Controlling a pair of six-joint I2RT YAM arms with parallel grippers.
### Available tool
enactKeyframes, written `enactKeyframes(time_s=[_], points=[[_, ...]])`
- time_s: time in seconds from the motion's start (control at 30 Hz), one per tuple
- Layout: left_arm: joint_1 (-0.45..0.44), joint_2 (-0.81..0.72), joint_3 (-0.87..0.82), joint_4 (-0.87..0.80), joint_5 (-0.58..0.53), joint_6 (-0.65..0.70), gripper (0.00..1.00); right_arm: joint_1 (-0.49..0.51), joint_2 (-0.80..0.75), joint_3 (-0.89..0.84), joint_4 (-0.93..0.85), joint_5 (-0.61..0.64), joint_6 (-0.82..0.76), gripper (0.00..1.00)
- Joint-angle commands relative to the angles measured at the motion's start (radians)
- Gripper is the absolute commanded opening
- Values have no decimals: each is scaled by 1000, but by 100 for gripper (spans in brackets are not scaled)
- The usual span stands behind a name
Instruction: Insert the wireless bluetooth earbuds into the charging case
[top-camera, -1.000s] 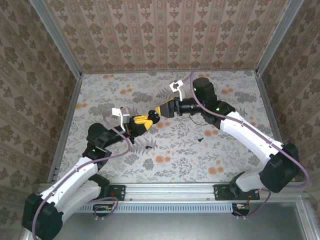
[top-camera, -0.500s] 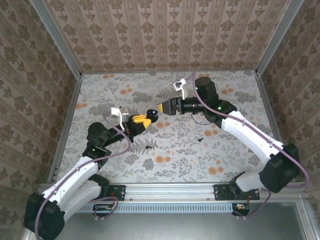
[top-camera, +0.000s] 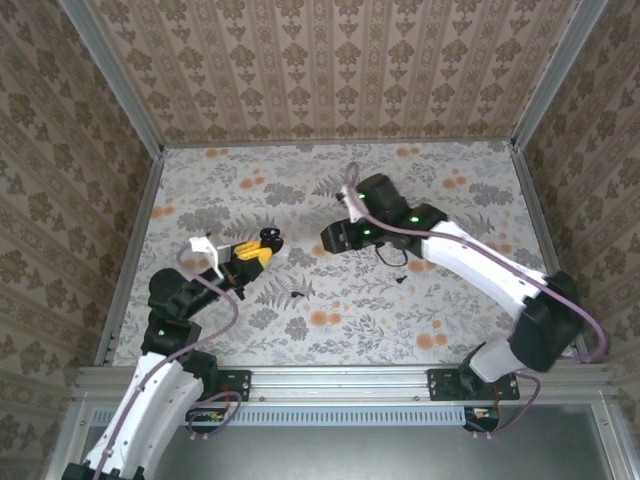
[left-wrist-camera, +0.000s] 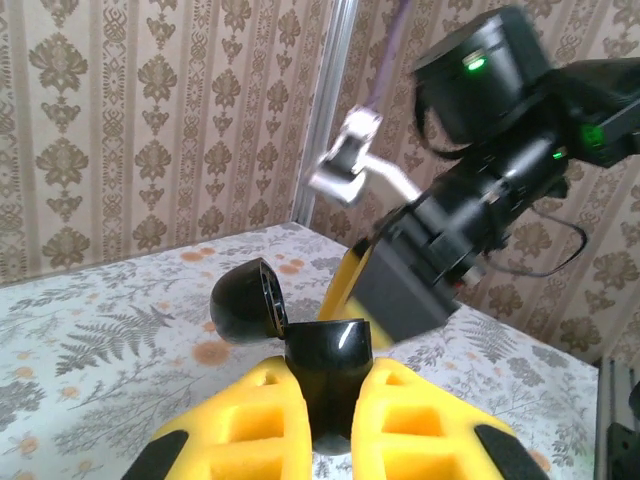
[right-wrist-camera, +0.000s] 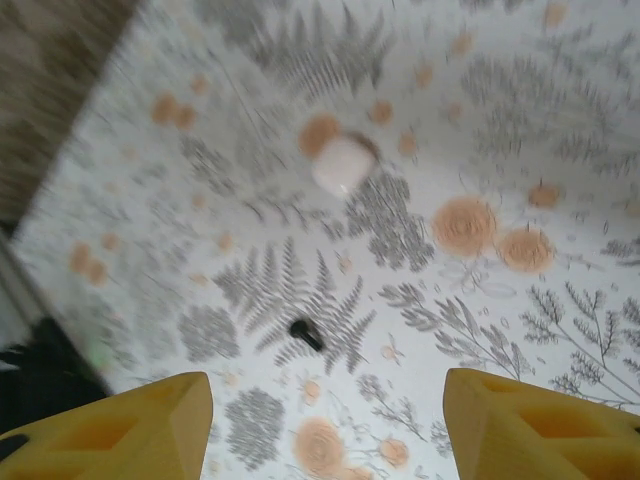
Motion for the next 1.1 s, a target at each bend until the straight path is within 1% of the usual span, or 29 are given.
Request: enactKeyframes(time_s=[0.0,0.03,0.17,0.33,0.47,0.77,0.9,1.07], points=[[6,-89,20,-120,-31,58,0,17,104,73,-118,71,-96,61],[6,-115,26,-137,-62,60,0,20,135,82,-110,64,-97,59],[5,-187,80,-221,-76,86,0,64,258,150,-122,51,-129,56],[6,-201,156,-287,-83,118,0,158,427,294,-205,58,-195,56],[6,-200,190,-310,-81,127,0,208,531,409,-282,74,-245,56],[6,-201,201,-316,-85,128,0,271,692,598,-447,148,-342,49],[5,-201,199,-317,-86,128,0,278,730,636,-475,148,-359,45],[5,-198,195,-315,-87,126,0,287,777,681,-515,164,-381,44]])
